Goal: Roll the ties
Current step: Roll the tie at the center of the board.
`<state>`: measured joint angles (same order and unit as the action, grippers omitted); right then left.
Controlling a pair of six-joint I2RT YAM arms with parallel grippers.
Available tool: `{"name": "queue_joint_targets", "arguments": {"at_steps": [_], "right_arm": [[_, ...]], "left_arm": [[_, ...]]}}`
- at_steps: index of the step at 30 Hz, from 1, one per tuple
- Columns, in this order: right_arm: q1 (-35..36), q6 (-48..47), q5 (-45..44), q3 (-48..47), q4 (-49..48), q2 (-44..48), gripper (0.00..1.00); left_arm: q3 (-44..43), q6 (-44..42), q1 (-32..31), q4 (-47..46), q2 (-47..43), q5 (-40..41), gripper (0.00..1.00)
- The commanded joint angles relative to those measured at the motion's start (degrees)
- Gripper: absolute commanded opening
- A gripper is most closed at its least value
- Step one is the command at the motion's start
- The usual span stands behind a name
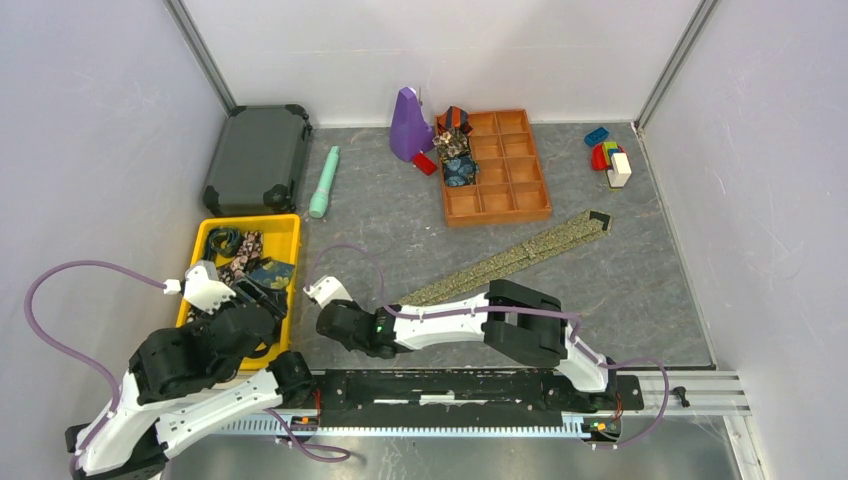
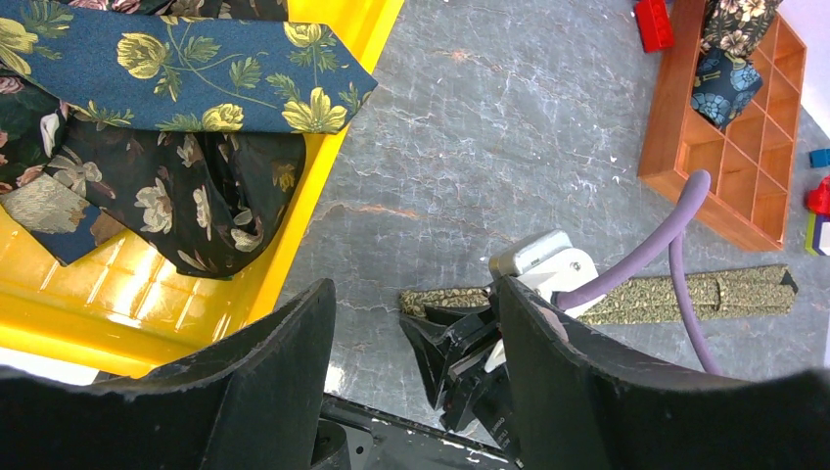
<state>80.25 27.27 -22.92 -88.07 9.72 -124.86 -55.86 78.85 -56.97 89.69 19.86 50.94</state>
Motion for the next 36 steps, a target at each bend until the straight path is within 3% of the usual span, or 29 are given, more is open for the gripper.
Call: {"name": "queue_joint_targets", "arguments": {"at_steps": [1, 6, 12, 22, 29, 36], "right_arm": [[0.17, 1.89, -3.52, -1.66, -0.04, 1.82, 0.24], [-0.41, 3.79, -2.78, 4.95, -6.56, 8.45, 0.23], [-6.46, 11.36, 7.98, 25.02, -28.33, 20.68, 0.22], [-15.82, 17.67, 24.76, 42.04, -52.65, 24.35, 0.20], [-19.22, 17.64, 26.19, 47.52, -57.03, 25.94, 0.19], [-19.78, 16.52, 23.27, 40.30, -41.16, 27.25, 0.20]], "left_arm": [[-0.13, -2.25, 0.10, -0.12, 1.18, 2.43, 0.68], [0.04, -4.63, 0.11, -2.25, 1.50, 1.74, 0.68], [0.64, -11.12, 0.11, -7.94, 2.13, -1.34, 0.69], [5.48, -19.47, 0.10, -21.79, 7.34, -9.18, 0.69], [11.54, -26.87, 0.10, -33.62, 8.37, -18.59, 0.69], [20.71, -29.45, 0.10, -46.77, 9.82, -26.66, 0.58]]}}
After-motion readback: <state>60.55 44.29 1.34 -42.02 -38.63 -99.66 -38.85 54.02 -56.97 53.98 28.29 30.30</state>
